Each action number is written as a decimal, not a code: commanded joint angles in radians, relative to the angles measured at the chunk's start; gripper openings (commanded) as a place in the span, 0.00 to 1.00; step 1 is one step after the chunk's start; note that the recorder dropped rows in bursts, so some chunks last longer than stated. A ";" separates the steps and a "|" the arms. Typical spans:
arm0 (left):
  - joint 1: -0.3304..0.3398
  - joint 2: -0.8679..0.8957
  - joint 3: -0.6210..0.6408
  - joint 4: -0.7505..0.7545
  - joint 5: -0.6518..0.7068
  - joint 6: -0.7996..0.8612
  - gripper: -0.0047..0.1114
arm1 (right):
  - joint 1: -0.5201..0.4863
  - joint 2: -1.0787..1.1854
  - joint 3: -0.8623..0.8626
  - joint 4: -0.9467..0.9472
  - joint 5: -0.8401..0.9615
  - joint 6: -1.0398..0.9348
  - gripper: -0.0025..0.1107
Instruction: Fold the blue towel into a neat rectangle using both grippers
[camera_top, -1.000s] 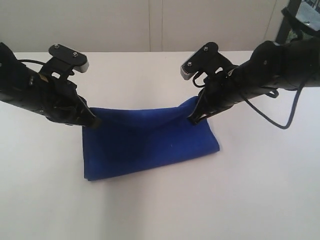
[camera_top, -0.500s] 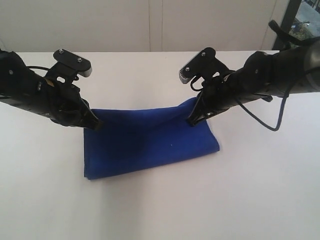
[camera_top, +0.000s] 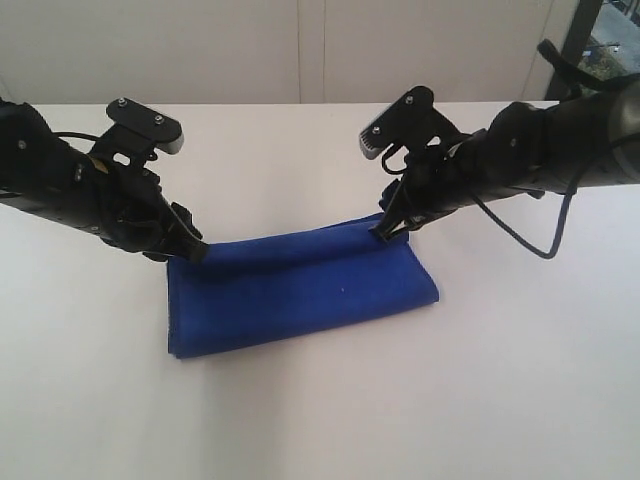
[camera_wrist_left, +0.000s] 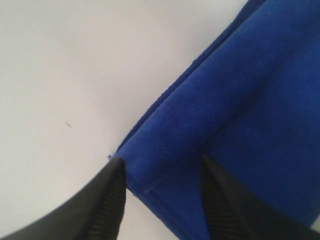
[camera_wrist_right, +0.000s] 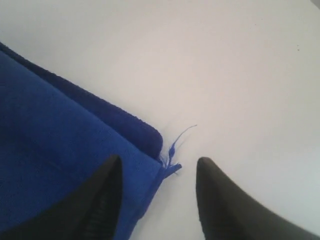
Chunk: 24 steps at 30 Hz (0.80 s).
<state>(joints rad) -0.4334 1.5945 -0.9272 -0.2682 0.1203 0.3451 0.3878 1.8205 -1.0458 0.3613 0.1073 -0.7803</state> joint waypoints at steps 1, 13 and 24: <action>0.002 0.002 -0.007 -0.005 0.006 -0.006 0.49 | 0.000 -0.003 -0.005 0.005 -0.026 0.004 0.42; 0.002 -0.001 -0.091 0.007 0.211 -0.006 0.27 | -0.016 -0.023 -0.141 -0.002 0.336 0.231 0.19; 0.002 0.043 -0.238 -0.079 0.437 -0.088 0.04 | -0.070 0.017 -0.240 -0.119 0.690 0.401 0.02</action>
<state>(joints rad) -0.4334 1.6093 -1.1615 -0.3090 0.4852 0.2745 0.3300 1.8167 -1.2843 0.2694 0.7166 -0.4013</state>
